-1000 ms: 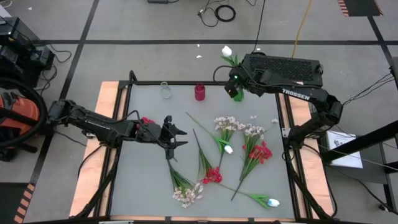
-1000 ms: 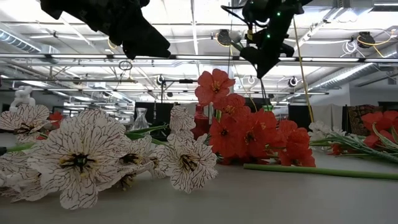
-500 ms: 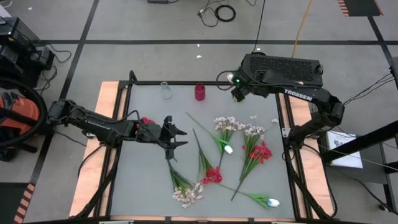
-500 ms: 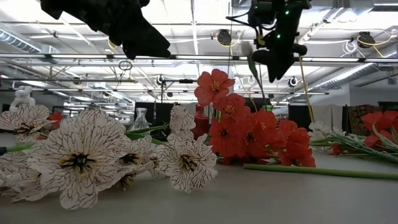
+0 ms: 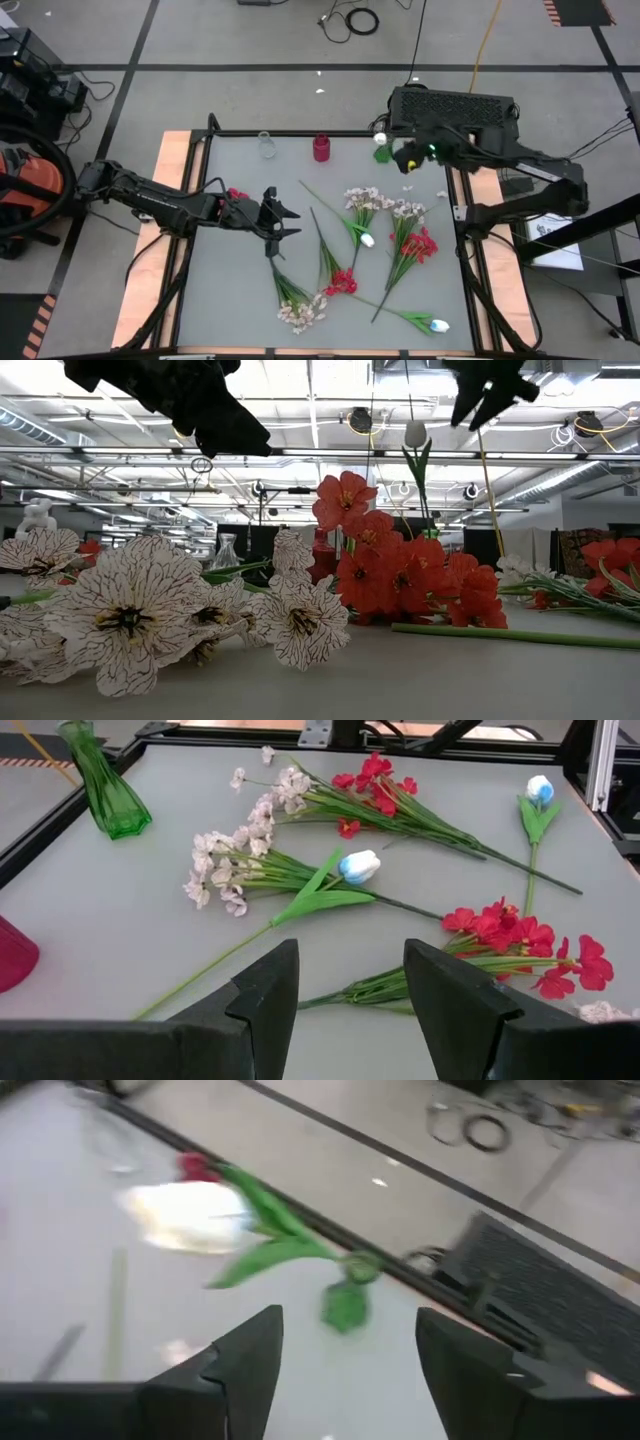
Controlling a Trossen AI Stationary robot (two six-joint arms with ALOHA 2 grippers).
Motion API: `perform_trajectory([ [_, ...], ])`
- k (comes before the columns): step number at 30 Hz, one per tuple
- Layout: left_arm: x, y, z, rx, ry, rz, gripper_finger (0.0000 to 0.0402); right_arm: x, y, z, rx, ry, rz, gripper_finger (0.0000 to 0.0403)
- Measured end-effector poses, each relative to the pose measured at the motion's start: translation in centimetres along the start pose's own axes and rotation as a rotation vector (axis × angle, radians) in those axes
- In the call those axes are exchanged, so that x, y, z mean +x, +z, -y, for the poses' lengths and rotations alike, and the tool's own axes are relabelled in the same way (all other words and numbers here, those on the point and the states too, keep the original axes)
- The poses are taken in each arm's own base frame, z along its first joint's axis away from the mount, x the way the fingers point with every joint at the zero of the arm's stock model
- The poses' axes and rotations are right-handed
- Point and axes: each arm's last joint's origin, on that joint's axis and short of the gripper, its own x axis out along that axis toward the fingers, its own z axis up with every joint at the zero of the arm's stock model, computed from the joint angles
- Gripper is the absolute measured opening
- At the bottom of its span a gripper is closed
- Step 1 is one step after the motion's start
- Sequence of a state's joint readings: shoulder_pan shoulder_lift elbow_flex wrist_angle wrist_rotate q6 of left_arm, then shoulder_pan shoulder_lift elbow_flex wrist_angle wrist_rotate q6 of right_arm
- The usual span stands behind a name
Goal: Sort flowers into vase by color
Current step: Put the top white tulip into the green vase
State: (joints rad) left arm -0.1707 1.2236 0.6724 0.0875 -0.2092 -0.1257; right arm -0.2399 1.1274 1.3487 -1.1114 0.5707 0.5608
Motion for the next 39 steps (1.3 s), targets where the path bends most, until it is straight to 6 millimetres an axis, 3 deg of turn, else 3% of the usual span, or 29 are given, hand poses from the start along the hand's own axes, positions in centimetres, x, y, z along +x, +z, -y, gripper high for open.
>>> perform_trajectory([
  [4, 0.0, 0.0, 0.0, -0.021, -0.004, 0.0, 0.0189, -2.2, -1.2, -1.5, -0.024, 0.127, 0.019, 0.0221],
  [14, 0.0, -0.2, 0.0, -0.044, -0.001, -0.023, 0.0189, -5.8, -6.4, -7.9, -0.143, 0.353, -0.025, 0.0222],
  [20, -1.2, -1.4, -0.3, -0.156, 0.01, -0.175, 0.0189, -7.3, -11.1, -12.3, -0.231, 0.379, -0.035, 0.0222],
  [26, -3.2, -2.5, -0.6, -0.304, 0.024, -0.335, 0.0189, -7.2, -16.0, -15.9, -0.358, 0.347, -0.054, 0.0222],
  [31, -4.0, -2.9, -0.2, -0.347, 0.026, -0.379, 0.0189, -6.7, -18.3, -17.3, -0.482, 0.345, -0.129, 0.0222],
  [39, -4.0, -3.0, 0.1, -0.356, 0.06, -0.363, 0.0189, -6.4, -18.6, -17.6, -0.506, 0.351, -0.18, 0.0222],
])
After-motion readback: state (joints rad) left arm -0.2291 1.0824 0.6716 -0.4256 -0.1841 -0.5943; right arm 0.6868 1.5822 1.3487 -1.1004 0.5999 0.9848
